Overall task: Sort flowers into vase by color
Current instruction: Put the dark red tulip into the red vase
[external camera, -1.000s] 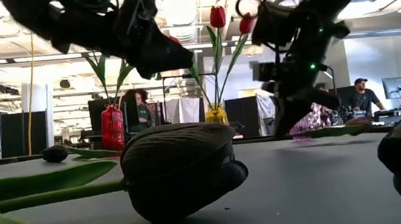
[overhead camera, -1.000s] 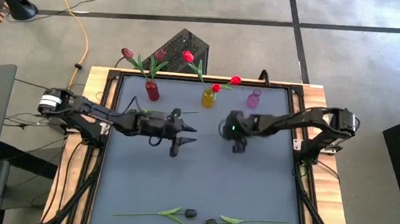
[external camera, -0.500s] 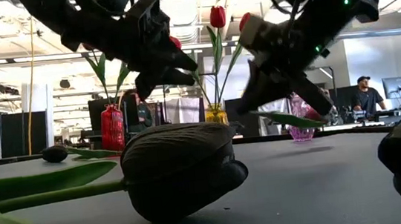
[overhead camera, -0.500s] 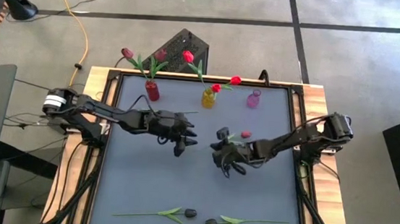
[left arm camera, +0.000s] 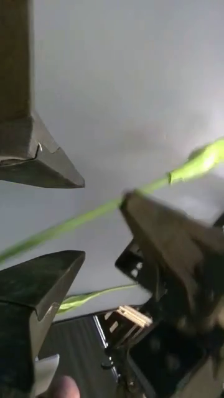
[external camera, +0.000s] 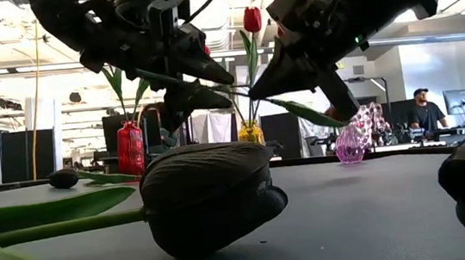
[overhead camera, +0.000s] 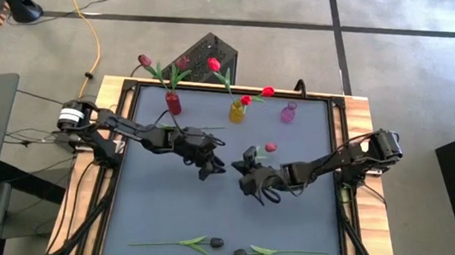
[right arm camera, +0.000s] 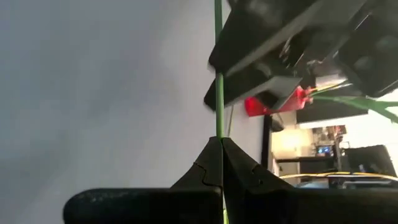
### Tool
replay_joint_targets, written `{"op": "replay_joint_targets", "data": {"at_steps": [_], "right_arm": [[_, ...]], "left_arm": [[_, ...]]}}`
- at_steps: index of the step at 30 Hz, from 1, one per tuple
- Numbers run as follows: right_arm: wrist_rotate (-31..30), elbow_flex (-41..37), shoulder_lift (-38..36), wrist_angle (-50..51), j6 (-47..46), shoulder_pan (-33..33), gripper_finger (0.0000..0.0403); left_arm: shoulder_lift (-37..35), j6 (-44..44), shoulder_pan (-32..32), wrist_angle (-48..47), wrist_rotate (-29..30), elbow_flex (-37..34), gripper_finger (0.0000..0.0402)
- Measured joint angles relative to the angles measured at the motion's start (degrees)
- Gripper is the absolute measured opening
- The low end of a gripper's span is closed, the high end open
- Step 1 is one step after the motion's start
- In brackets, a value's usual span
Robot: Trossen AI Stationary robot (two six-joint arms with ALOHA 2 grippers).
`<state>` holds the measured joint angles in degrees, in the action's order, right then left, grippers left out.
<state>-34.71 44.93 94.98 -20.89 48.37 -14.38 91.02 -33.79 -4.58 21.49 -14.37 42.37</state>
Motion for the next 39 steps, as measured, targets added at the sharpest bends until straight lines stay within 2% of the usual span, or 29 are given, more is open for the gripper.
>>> {"op": "replay_joint_targets", "data": {"at_steps": [5, 12, 18, 23, 27, 39], "right_arm": [[0.0, 0.2, 0.0, -2.9, 4.6, -0.5, 0.0019], [0.6, 0.8, 0.0, -3.7, 9.4, -0.5, 0.0019], [3.9, 0.8, 0.0, -4.6, 12.5, -0.5, 0.002], [6.2, 0.8, 0.0, -5.4, 14.7, -0.2, 0.002], [11.4, 0.8, 0.0, -5.4, 14.4, 0.8, 0.002], [15.1, 0.8, 0.0, -6.0, 16.4, 1.4, 0.002]], "left_arm": [[0.0, -2.4, -1.3, -0.4, -1.7, 0.0, 0.0162], [0.0, -5.8, -2.5, -0.7, -7.5, 0.0, 0.0162], [0.0, -7.7, -2.8, -1.6, -10.7, 0.0, 0.0162], [0.0, -8.0, -2.8, -1.6, -11.1, 0.0, 0.0162], [0.0, -8.1, -2.8, -1.6, -11.8, 0.0, 0.0162], [0.0, -8.2, -2.8, -1.5, -12.3, 0.0, 0.0162]]}}
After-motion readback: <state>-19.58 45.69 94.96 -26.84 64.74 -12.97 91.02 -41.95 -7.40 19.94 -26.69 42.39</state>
